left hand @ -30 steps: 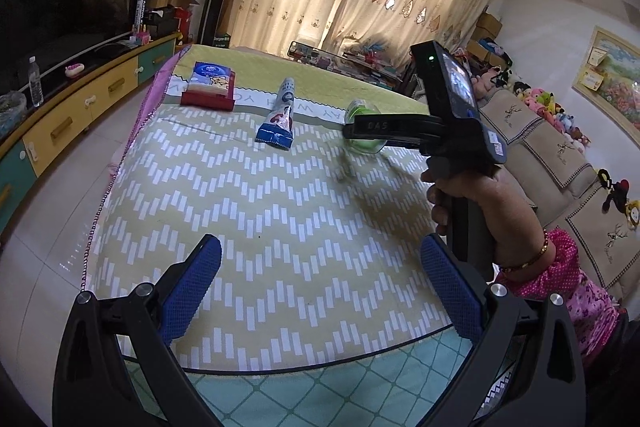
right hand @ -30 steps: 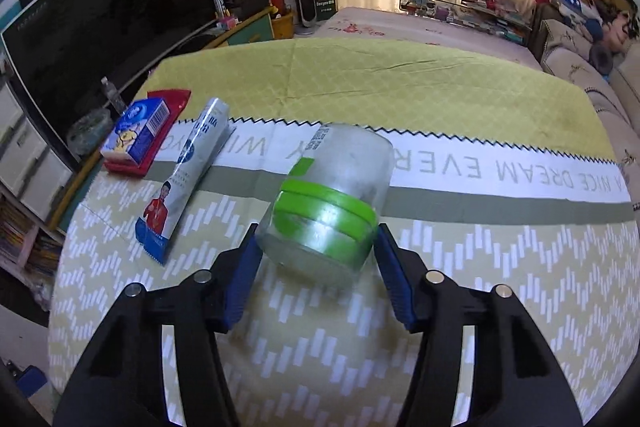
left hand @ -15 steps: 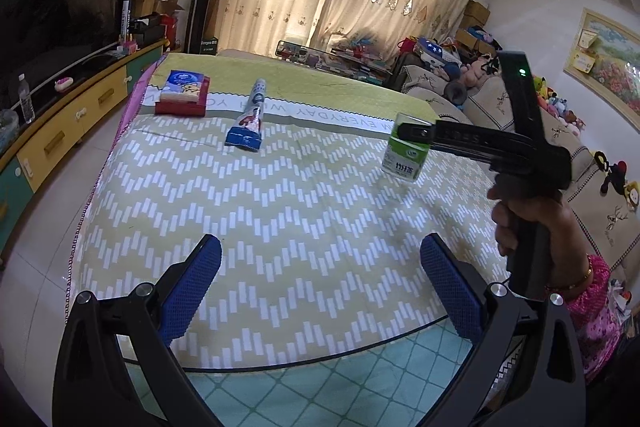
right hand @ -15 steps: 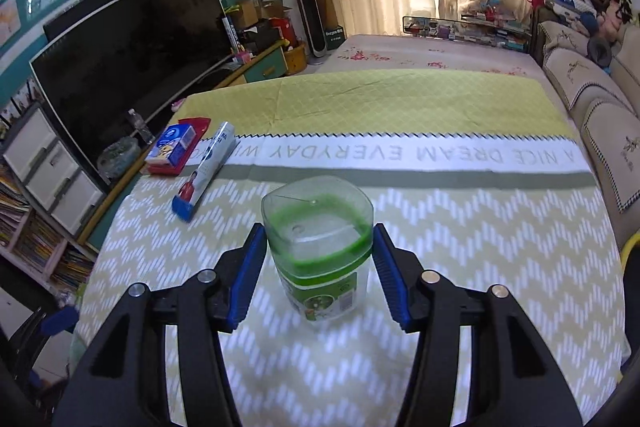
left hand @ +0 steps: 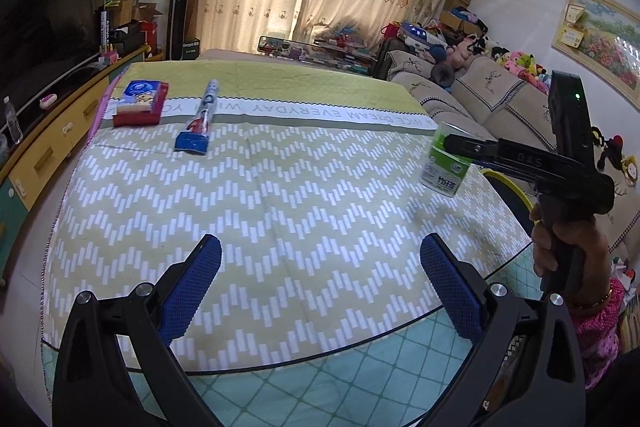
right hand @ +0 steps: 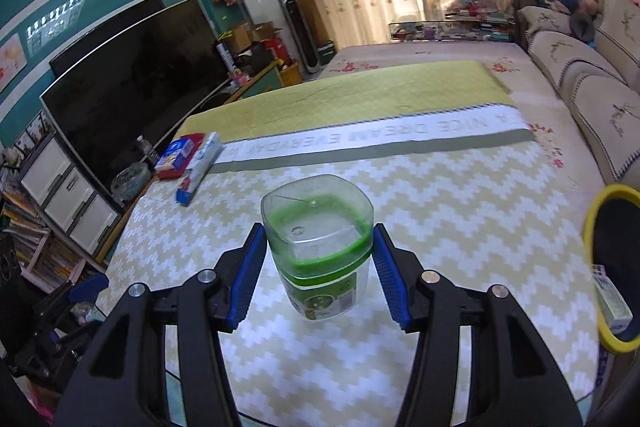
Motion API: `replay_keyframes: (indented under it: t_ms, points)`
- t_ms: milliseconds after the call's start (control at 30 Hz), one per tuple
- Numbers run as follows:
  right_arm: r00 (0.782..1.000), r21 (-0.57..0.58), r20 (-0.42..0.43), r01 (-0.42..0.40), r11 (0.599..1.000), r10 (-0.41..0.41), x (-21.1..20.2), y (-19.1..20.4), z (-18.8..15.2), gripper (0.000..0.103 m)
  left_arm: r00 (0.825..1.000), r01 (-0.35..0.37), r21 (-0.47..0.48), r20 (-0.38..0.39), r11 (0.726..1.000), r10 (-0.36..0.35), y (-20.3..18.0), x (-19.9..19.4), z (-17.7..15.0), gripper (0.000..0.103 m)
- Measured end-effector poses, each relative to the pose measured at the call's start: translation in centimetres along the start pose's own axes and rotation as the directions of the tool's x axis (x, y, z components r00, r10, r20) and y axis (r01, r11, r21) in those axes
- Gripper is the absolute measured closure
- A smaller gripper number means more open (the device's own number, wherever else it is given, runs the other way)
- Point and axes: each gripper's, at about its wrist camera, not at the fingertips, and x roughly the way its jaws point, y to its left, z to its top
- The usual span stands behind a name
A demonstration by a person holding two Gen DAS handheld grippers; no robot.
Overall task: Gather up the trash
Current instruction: 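Carry the green-lidded cup to the yellow bin and open the right gripper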
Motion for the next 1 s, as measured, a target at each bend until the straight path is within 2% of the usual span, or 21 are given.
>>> replay_keyframes:
  t_ms: [200, 400, 533, 667, 800, 867, 933, 1000]
  points:
    - [0.997, 0.06, 0.032, 0.071, 0.996, -0.073, -2.6, -4.9, -0.5, 0.051, 1.0, 0.025, -0.003, 0.004, 1.0, -0.025, -1.7, 1.4, 0.9, 0.005]
    - [0.982, 0.146, 0.06, 0.167, 0.975, -0.177, -5.1, -11.4, -0.7, 0.051, 1.0, 0.027, 0.006, -0.009, 1.0, -0.027, -3.2, 3.0, 1.6, 0.005]
    - [0.958, 0.225, 0.055, 0.264, 0.938, -0.283, -6.4, -16.8, -1.4, 0.051, 1.0, 0.018, 0.014, -0.017, 1.0, -0.018, -4.1, 4.0, 2.0, 0.005]
    - [0.912, 0.301, 0.012, 0.387, 0.871, -0.41, -6.7, -22.4, -2.8, 0.051, 1.0, 0.002, 0.015, -0.02, 1.0, -0.001, -4.2, 4.6, 2.4, 0.005]
    - [0.87, 0.332, -0.047, 0.478, 0.813, -0.491, -6.4, -26.0, -4.1, 0.049, 0.999, -0.023, 0.008, -0.027, 1.0, 0.023, -3.7, 5.2, 2.9, 0.005]
    - [0.861, 0.358, -0.055, 0.49, 0.795, -0.506, -6.6, -27.3, -4.8, 0.036, 0.999, -0.04, 0.004, -0.033, 0.999, 0.04, -3.1, 5.6, 3.2, 0.005]
    - [0.849, 0.36, -0.051, 0.506, 0.784, -0.525, -6.8, -27.5, -5.1, 0.036, 0.997, -0.062, 0.006, -0.037, 0.998, 0.062, -2.5, 6.1, 3.6, 0.005]
    - [0.852, 0.366, -0.045, 0.5, 0.785, -0.522, -6.8, -27.7, -5.1, 0.035, 0.996, -0.084, 0.012, -0.041, 0.996, 0.084, -1.8, 6.5, 4.1, 0.005]
